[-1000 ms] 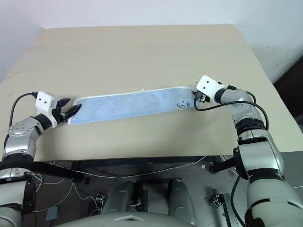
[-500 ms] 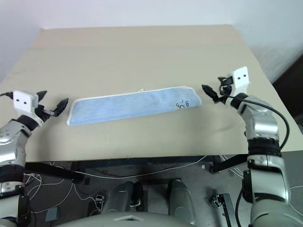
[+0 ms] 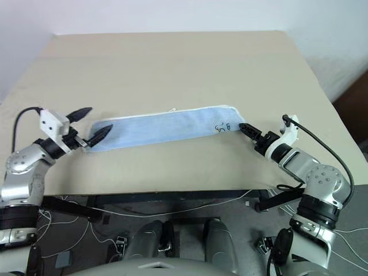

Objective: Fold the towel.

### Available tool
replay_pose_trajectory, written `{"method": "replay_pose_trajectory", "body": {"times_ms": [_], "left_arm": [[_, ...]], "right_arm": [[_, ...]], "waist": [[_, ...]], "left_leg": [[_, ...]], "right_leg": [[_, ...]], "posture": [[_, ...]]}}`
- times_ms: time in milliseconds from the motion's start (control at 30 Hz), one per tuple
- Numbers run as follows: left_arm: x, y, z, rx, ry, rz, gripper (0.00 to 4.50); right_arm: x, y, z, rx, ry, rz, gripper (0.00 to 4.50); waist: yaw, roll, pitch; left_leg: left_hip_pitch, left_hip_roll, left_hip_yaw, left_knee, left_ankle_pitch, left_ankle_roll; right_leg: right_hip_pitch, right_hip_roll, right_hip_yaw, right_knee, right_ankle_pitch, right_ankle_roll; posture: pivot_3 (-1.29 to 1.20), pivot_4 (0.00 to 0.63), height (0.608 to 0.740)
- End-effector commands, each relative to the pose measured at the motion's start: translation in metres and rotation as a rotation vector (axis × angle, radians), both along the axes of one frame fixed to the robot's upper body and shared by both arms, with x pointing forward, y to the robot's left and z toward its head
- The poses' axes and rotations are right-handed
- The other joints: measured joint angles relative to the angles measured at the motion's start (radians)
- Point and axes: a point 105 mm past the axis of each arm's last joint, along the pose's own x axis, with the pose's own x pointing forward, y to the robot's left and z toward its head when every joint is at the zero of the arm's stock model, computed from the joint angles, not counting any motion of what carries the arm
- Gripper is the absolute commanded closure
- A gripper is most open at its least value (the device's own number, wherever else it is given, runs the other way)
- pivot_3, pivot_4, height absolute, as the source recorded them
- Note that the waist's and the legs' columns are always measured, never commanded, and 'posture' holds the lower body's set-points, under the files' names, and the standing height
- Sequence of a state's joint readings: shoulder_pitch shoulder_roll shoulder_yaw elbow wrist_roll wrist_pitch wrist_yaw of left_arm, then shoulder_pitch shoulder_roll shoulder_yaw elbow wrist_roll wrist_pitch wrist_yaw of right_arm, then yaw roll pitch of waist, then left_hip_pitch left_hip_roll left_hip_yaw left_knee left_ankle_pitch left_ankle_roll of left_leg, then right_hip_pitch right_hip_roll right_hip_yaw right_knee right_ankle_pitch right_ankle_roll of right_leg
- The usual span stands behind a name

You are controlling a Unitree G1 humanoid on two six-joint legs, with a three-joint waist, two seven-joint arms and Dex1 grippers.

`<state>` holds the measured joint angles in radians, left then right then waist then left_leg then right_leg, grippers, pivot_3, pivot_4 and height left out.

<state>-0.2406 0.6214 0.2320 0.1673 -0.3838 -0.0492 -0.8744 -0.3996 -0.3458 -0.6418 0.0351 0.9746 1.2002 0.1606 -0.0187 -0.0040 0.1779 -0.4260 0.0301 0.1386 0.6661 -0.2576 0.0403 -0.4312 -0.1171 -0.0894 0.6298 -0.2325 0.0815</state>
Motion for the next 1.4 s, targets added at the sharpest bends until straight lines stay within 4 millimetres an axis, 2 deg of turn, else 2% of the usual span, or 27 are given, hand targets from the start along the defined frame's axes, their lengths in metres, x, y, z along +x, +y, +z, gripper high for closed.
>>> {"method": "replay_pose_trajectory", "body": {"times_ms": [33,200,500,633,800,967,1067,1167,1300,1400], "left_arm": [[-0.011,-0.022,0.002,-0.024,0.011,-0.111,0.00],[-0.016,-0.034,-0.004,-0.038,0.037,-0.145,0.00],[-0.026,-0.048,-0.005,-0.059,0.040,-0.167,0.00],[-0.031,-0.055,-0.008,-0.078,0.049,-0.176,0.00],[-0.034,-0.061,-0.013,-0.085,0.069,-0.193,0.00],[-0.033,-0.064,-0.016,-0.092,0.078,-0.202,0.00],[-0.033,-0.066,-0.020,-0.085,0.086,-0.204,0.00],[-0.032,-0.067,-0.022,-0.083,0.089,-0.207,0.00],[-0.031,-0.067,-0.023,-0.084,0.090,-0.208,0.00],[-0.032,-0.066,-0.025,-0.083,0.091,-0.203,0.00]], "right_arm": [[0.005,0.021,0.006,0.099,0.007,0.010,0.02],[0.021,0.030,0.001,0.254,0.077,-0.057,0.02],[0.045,0.036,-0.009,0.314,0.168,-0.138,0.02],[0.049,0.037,-0.011,0.325,0.172,-0.159,0.94],[0.051,0.036,-0.009,0.333,0.161,-0.175,2.81],[0.051,0.030,-0.007,0.343,0.144,-0.199,4.48],[0.051,0.020,-0.004,0.322,0.127,-0.229,4.48],[0.053,-0.001,0.004,0.272,0.093,-0.272,4.48],[0.053,-0.030,0.021,0.171,0.026,-0.309,4.48],[0.052,-0.045,0.045,0.043,-0.067,-0.293,4.48]], "waist": [[-0.003,0.000,0.000],[-0.007,-0.001,-0.001],[-0.026,-0.004,-0.004],[-0.026,-0.004,-0.004],[-0.025,-0.004,-0.004],[-0.025,-0.009,-0.007],[-0.024,-0.009,-0.008],[-0.019,-0.009,-0.008],[0.001,-0.007,-0.006],[0.004,-0.006,-0.006]], "left_leg": [[0.000,0.000,0.000,0.000,0.000,0.000],[0.000,0.001,0.000,0.000,0.000,0.000],[0.001,0.002,0.000,0.000,0.000,0.000],[0.001,0.002,0.000,0.000,0.000,0.000],[0.001,0.002,0.000,-0.001,0.000,0.000],[0.001,0.002,-0.001,-0.001,0.000,0.000],[0.001,0.002,-0.001,-0.001,0.000,0.000],[0.001,0.002,-0.001,-0.001,0.000,0.000],[0.000,0.000,0.000,-0.001,-0.001,0.002],[-0.001,-0.001,0.000,0.000,-0.002,0.003]], "right_leg": [[0.000,0.001,0.000,0.000,0.000,0.000],[0.000,0.003,0.000,0.000,0.000,0.000],[0.001,0.004,0.000,0.000,0.000,0.000],[0.001,0.004,0.000,0.000,0.000,0.000],[0.001,0.004,0.000,0.000,0.000,0.000],[0.001,0.004,0.000,0.000,0.000,0.000],[0.001,0.003,0.000,0.000,0.000,0.000],[0.001,0.003,0.000,0.000,0.000,0.000],[0.001,0.000,0.000,-0.001,0.000,0.000],[0.000,-0.001,0.000,-0.001,0.000,0.000]], "posture": [[0.00,0.150,0.740],[0.00,0.150,0.740],[0.00,0.150,0.740],[0.00,0.150,0.740],[0.00,0.150,0.740],[0.00,0.150,0.740],[0.00,0.150,0.740],[0.00,0.150,0.740],[0.00,0.150,0.740],[0.00,0.150,0.740]]}}
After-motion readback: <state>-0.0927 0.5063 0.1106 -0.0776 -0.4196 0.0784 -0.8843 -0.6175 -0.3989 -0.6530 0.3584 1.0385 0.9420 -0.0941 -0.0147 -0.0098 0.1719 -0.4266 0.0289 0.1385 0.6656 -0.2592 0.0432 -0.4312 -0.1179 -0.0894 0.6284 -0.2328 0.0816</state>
